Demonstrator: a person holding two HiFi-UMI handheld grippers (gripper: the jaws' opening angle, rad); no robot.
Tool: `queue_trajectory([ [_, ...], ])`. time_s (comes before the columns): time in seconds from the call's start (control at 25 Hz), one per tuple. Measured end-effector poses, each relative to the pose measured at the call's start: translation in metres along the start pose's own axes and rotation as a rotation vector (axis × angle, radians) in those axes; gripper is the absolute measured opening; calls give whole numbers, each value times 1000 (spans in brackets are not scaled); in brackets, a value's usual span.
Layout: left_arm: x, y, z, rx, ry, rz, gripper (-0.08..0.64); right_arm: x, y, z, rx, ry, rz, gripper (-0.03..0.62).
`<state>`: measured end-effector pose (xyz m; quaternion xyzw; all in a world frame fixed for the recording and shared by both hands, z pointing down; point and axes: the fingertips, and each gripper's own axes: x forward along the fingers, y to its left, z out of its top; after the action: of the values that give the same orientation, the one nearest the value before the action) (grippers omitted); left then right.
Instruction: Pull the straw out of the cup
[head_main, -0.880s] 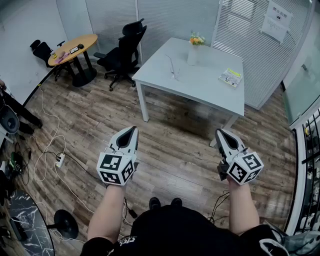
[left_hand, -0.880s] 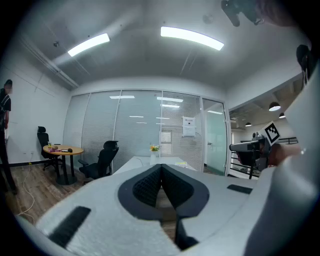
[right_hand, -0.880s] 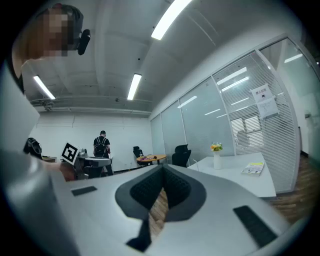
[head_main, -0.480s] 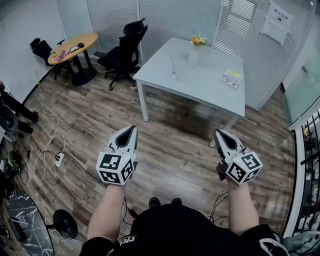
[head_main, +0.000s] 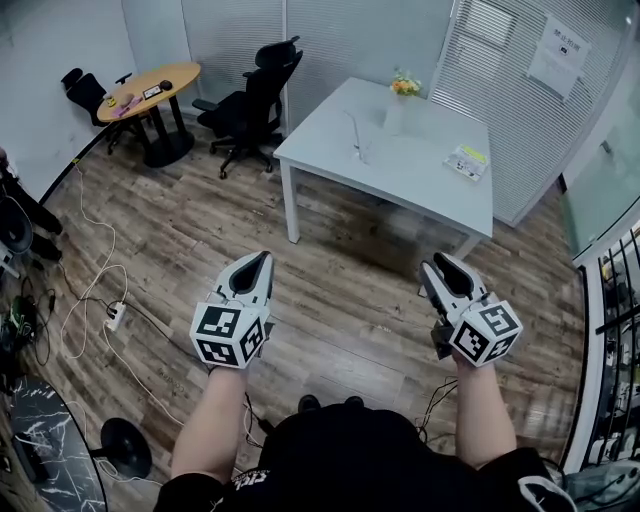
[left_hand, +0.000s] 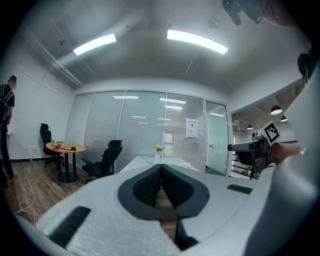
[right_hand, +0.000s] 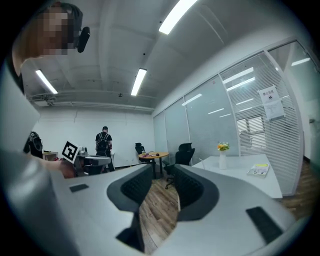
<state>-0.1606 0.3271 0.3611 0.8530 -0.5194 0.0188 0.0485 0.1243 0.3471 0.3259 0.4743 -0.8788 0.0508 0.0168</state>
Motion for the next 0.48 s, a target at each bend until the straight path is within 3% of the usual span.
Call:
queue_trajectory([
  [0.24,-10,17,-6,-5,17,-16,9,5,19,-6,-4,4,-20,221],
  [0.48,1,24,-11,1,44,-24,9,10,2,-11,8,11,-51,261],
])
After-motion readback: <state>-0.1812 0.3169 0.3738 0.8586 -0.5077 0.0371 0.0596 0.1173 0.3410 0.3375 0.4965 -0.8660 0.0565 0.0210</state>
